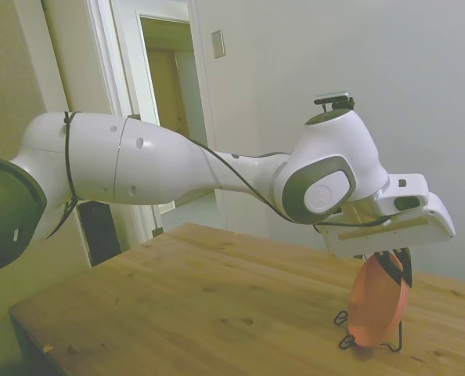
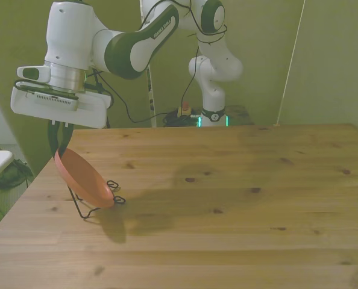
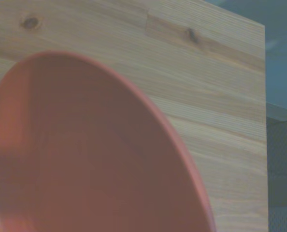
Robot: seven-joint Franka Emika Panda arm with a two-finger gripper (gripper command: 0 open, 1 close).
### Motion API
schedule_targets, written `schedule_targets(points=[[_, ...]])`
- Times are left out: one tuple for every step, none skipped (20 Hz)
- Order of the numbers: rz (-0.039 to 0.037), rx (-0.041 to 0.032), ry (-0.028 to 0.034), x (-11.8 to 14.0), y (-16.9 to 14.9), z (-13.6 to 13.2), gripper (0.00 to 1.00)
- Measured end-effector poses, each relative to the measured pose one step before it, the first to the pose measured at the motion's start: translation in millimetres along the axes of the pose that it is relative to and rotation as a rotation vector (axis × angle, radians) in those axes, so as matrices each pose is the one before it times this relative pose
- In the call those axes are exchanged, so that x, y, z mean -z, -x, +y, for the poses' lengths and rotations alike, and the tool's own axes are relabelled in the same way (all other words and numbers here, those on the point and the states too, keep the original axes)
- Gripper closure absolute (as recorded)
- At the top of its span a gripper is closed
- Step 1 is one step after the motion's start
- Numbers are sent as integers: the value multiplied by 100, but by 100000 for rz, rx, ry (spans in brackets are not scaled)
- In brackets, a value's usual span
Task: Unload the plate
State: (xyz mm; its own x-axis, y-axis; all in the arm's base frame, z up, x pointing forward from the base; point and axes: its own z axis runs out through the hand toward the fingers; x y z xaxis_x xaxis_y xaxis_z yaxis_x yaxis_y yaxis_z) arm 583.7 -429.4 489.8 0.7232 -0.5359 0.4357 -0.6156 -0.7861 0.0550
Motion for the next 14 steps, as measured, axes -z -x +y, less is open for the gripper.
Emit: schedule_targets(points=[[90, 34, -16, -1, -5, -8, 100], [55, 19, -24, 13, -7, -10, 100], [104, -9, -118, 65, -18, -23, 100], [280, -27, -262, 183, -55, -74, 100], [491, -155, -479, 319, -98, -98, 100], [739, -267, -760, 511, -132, -138, 100], [939, -545, -1249, 660, -167, -208, 100], [1084, -721, -1528, 873, -195, -231, 100], [881, -789, -1688, 1019, -183, -281, 100], [246, -1104, -2322, 1168, -122, -383, 100], [-742, -1873, -3134, 1191, -1, -492, 100], [-2110, -2329, -3627, 1170, 185, -677, 100], [-3212, -2018, -3273, 1031, 410, -847, 100], [-3845, -1930, -2885, 773, 581, -884, 100]])
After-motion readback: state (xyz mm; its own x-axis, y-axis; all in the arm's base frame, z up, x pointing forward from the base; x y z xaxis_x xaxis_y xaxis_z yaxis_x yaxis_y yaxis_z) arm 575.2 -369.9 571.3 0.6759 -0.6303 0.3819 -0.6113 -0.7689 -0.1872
